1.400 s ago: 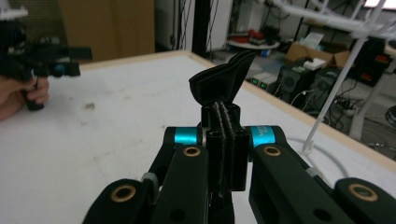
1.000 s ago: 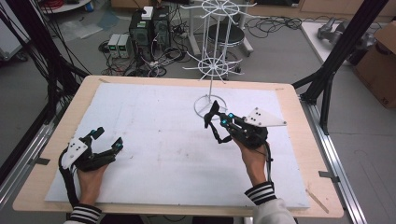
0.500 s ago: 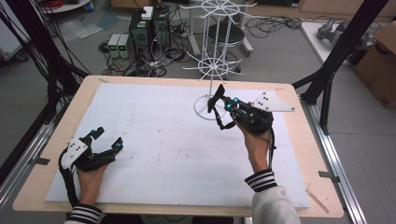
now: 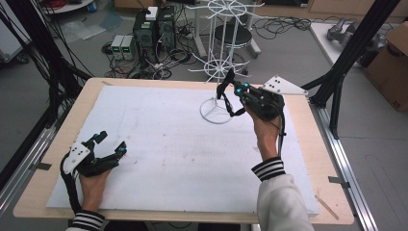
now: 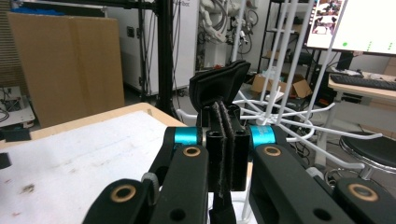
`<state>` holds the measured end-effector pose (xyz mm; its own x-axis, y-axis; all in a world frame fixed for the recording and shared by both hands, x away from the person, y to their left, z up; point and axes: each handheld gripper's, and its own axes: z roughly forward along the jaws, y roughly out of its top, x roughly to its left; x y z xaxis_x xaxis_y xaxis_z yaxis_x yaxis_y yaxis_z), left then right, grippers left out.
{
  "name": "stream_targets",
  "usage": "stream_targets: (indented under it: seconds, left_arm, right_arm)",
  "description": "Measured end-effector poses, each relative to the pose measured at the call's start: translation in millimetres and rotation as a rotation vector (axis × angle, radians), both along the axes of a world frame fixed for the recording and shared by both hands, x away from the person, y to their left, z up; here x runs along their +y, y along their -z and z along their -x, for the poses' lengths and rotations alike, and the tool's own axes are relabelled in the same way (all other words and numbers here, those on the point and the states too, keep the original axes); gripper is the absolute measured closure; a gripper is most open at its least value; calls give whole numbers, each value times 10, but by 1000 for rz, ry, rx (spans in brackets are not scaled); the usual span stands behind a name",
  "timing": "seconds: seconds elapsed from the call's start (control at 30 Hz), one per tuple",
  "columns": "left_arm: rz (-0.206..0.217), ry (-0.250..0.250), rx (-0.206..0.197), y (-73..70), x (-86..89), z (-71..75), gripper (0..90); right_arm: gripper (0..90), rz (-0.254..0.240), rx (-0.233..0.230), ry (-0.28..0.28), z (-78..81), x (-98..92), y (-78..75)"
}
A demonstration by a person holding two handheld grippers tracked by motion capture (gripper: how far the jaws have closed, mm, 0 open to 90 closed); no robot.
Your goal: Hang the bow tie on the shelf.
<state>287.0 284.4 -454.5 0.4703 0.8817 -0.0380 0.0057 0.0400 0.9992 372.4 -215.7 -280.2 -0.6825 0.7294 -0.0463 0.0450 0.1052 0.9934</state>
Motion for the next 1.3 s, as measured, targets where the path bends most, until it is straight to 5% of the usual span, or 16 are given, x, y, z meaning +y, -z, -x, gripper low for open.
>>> stream_targets:
  seconds: [0.53, 1.07, 1.27, 1.3]
  left_arm:
    - [17, -7, 5, 0, 7, -7, 155]
    - [19, -10, 5, 0, 8, -7, 156]
    - [19, -10, 5, 1, 7, -7, 156]
    - [18, -8, 6, 0, 9, -6, 156]
  right_arm:
    - [887, 35, 44, 32, -398, 24, 11]
    - [876, 52, 87, 78, -573, 11, 38]
    - [762, 96, 75, 131, -553, 47, 28]
    - [642, 91, 69, 162, -542, 53, 24]
